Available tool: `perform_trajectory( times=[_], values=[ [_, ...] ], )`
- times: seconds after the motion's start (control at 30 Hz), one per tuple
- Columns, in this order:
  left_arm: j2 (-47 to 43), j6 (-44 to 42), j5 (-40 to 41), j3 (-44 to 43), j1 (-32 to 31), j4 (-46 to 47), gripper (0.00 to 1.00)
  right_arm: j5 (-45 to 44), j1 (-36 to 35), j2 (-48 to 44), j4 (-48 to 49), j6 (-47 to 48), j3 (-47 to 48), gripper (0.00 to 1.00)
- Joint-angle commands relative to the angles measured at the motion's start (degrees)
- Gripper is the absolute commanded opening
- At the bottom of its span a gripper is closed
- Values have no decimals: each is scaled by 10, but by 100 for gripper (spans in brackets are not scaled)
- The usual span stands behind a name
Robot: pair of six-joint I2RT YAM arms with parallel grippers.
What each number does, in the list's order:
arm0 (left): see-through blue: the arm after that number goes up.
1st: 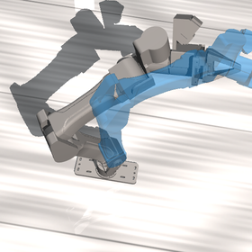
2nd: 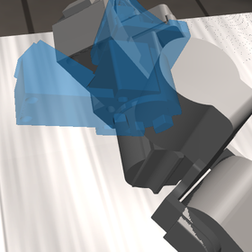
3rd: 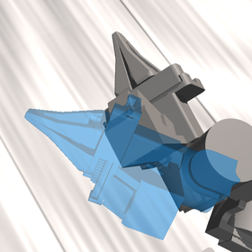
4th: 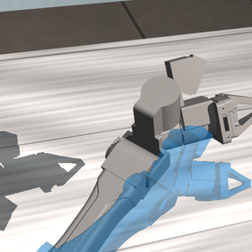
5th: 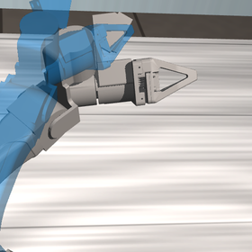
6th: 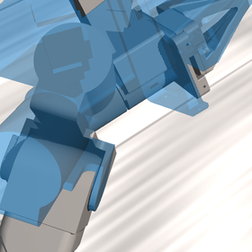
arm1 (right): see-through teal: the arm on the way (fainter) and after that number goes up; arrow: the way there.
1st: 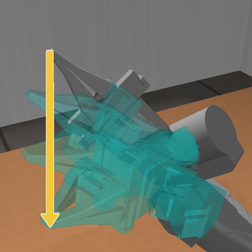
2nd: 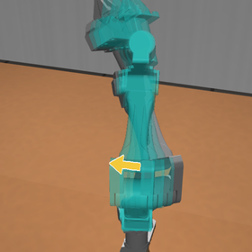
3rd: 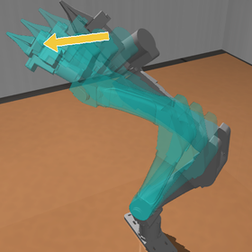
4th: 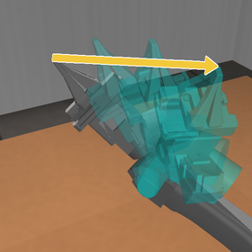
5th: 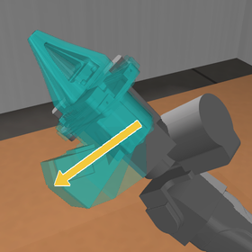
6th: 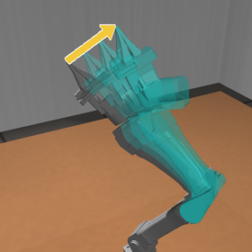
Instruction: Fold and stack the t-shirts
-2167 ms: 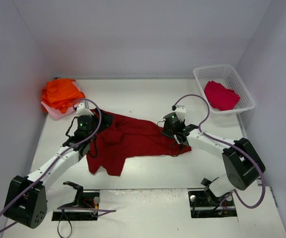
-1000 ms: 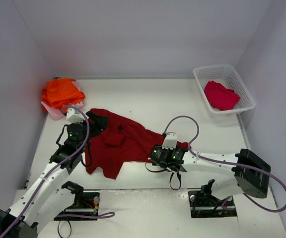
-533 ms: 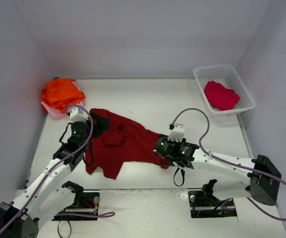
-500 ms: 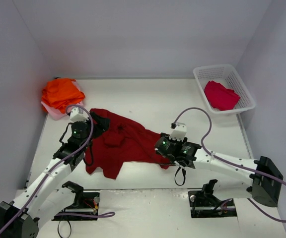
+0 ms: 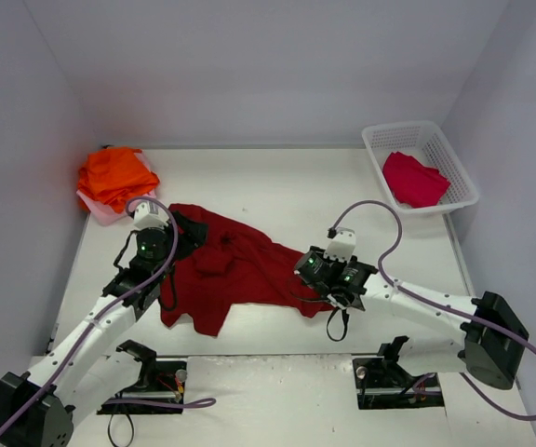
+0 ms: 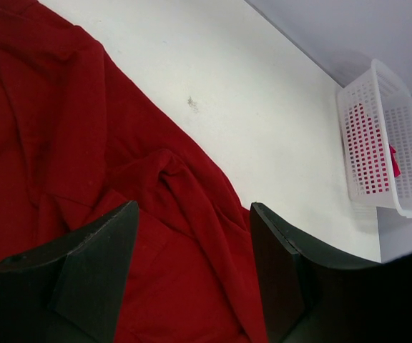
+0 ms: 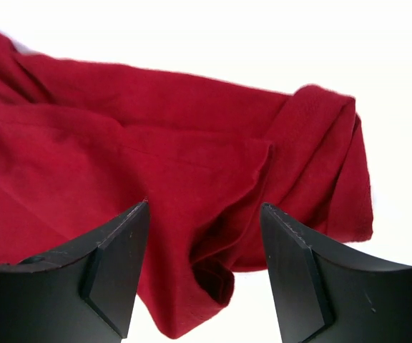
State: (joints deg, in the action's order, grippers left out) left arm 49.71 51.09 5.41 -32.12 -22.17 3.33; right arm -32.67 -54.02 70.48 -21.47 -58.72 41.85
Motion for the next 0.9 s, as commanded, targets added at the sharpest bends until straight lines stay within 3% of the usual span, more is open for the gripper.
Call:
perform_trajectory(
  times=[0.0,0.2,0.3,0.43,0.53,0.57,0.87],
  values=[
    [4,0,-3,-11,-5,45,58,-16,-13,12,-3,-27,-8,59],
    [7,0,-5,-7,-5,46,58,-11,-26,26,-1,-48,-23,56],
    [5,-1,-5,-5,-6,46,58,-10,-30,33,1,-57,-27,49],
    [4,-3,-3,-6,-5,42,58,-13,-35,41,5,-62,-26,28],
    [2,-5,-1,-5,-5,41,58,-20,-35,46,6,-64,-23,4],
    [3,-6,0,-5,-5,40,58,-21,-35,44,5,-64,-22,1],
    [4,-8,2,-8,-5,38,58,-70,-7,44,4,15,60,0]
  ],
)
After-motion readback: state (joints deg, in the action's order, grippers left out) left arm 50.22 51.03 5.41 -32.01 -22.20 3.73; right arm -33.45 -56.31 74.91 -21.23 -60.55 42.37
